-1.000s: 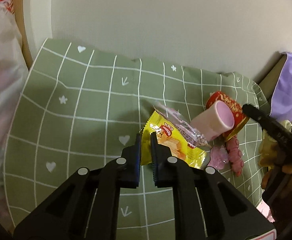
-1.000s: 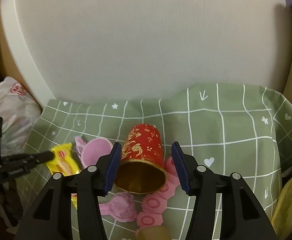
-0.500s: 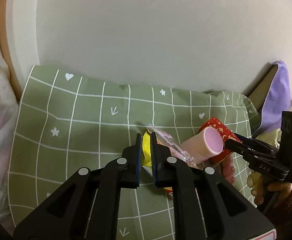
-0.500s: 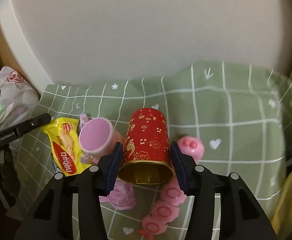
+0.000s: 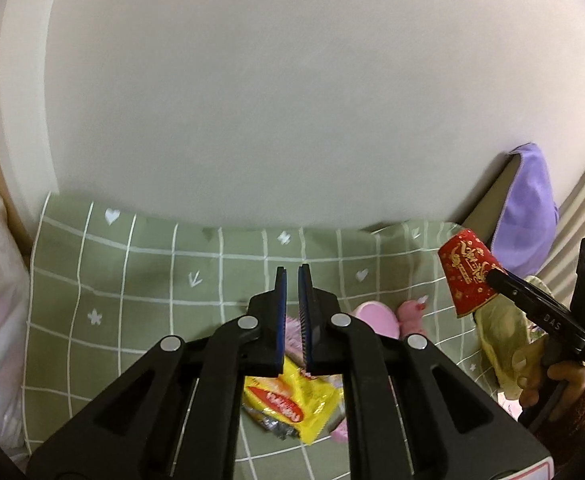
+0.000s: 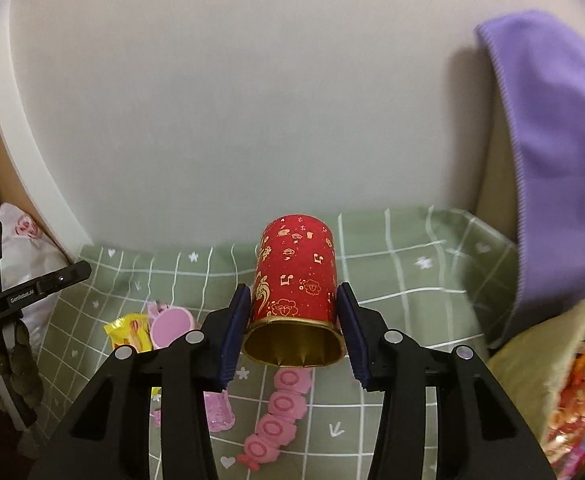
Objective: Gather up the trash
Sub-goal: 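Grasp the red paper cup with the right gripper while the left grasps the yellow wafer bag, then carry the red cup and yellow wafer bag over the trash bag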
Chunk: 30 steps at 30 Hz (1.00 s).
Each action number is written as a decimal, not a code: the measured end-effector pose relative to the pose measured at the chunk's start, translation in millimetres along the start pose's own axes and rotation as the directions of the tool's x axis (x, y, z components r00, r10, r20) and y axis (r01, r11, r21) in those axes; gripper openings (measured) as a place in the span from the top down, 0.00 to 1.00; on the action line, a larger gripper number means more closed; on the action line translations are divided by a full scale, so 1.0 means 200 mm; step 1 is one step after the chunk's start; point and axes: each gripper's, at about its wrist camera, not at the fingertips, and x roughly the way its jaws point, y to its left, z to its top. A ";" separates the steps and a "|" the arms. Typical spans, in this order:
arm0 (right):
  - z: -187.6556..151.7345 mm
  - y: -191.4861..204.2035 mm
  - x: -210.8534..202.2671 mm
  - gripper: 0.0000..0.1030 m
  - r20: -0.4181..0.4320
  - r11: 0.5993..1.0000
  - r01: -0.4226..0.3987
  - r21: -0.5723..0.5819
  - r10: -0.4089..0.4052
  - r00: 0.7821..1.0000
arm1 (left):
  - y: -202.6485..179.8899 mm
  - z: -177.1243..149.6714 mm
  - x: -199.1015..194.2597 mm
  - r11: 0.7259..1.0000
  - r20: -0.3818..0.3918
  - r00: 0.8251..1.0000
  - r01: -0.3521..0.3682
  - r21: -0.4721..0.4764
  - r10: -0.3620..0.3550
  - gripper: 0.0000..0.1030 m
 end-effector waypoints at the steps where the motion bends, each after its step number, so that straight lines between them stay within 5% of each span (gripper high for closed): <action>1: 0.00 -0.01 -0.03 0.59 0.011 1.000 0.003 0.001 -0.003 1.000 | -0.02 0.01 -0.02 1.000 0.009 1.000 0.008 0.007 -0.008 0.95; 5: -0.02 -0.03 -0.13 0.59 0.033 1.000 0.029 -0.008 -0.029 0.999 | -0.11 0.02 -0.05 0.998 0.032 0.999 0.028 0.049 -0.030 0.95; 9: -0.05 -0.07 -0.18 0.59 0.031 0.999 0.052 -0.005 -0.052 0.998 | -0.09 0.03 -0.04 0.997 0.023 0.999 -0.031 0.068 0.029 0.93; 12: -0.09 -0.12 -0.21 0.59 0.023 0.998 0.060 0.005 -0.061 0.998 | 0.02 -0.02 0.00 0.998 -0.018 0.998 -0.062 -0.012 0.062 0.62; 16: -0.14 -0.16 -0.21 0.59 0.002 0.997 0.064 0.030 -0.064 0.998 | 0.11 -0.15 0.04 0.989 -0.047 0.994 -0.105 -0.102 0.101 0.47; 19: -0.18 -0.18 -0.18 0.59 -0.021 0.997 0.054 0.053 -0.053 0.998 | 0.12 -0.26 0.11 0.983 -0.110 0.987 -0.132 -0.126 0.119 0.46; 24: -0.24 -0.16 -0.14 0.58 -0.046 0.998 0.032 0.052 -0.029 0.998 | 0.10 -0.37 0.27 0.975 -0.248 0.956 -0.190 -0.119 0.156 0.47; 27: -0.26 -0.15 -0.15 0.58 -0.051 0.999 0.028 0.030 -0.026 0.998 | 0.10 -0.38 0.30 0.979 -0.274 0.958 -0.134 -0.151 0.089 0.88; 30: -0.26 -0.16 -0.16 0.58 -0.048 0.999 0.026 0.033 -0.024 0.999 | 0.05 -0.36 0.24 0.987 -0.224 0.969 -0.128 -0.096 0.104 0.94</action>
